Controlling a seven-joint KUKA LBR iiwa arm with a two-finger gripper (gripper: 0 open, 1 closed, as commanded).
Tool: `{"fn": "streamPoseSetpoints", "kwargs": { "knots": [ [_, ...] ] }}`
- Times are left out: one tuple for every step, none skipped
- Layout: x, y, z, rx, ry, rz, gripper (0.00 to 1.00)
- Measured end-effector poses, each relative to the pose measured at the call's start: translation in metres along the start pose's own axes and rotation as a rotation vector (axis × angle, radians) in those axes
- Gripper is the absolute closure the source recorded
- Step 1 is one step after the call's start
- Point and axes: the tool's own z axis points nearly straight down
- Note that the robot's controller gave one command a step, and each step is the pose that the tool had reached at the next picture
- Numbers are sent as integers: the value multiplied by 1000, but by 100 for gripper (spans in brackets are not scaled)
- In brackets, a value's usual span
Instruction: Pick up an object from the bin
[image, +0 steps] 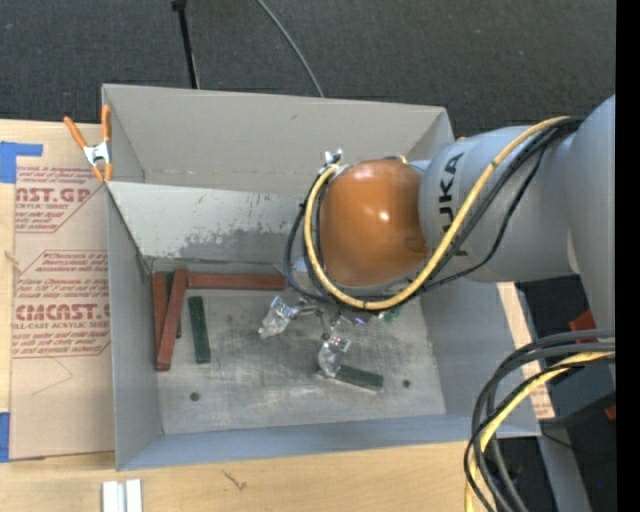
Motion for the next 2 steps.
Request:
{"fn": "streamPoseSetpoints", "kwargs": {
  "knots": [
    [17, -2, 10, 8, -4, -84, 0],
    [46, -22, 1, -2, -1, -100, 0]
  ]
}}
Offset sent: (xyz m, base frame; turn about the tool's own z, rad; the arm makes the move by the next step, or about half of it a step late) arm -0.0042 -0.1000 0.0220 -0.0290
